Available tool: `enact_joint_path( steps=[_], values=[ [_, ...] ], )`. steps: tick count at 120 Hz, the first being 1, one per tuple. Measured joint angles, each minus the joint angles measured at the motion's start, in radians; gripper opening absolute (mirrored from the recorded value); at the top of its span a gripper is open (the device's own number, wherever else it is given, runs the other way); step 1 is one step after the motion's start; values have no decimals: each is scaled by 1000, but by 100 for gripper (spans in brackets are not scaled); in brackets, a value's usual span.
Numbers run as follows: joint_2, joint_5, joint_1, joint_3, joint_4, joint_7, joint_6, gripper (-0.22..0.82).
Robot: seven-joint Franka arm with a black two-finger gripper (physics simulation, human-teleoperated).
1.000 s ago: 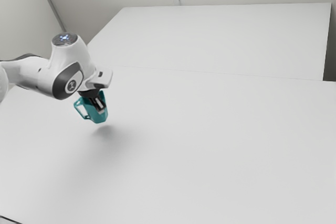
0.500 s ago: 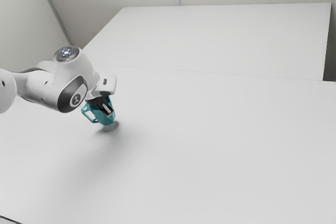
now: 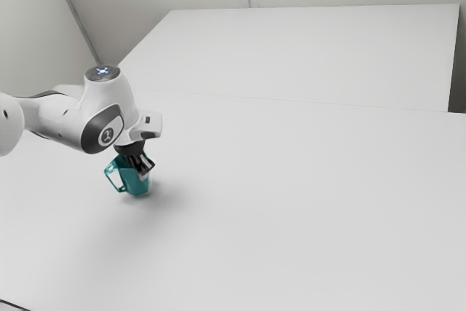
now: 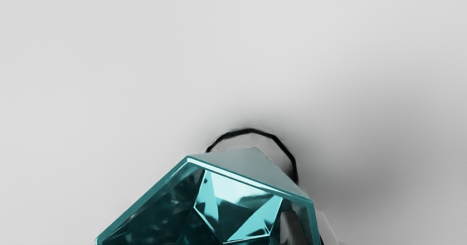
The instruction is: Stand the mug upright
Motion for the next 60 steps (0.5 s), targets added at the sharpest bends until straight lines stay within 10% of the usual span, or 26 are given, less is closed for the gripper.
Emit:
enact_joint_path(
  steps=[60],
  values=[
    [2, 5, -7, 0, -6, -70, -27, -13]
  ],
)
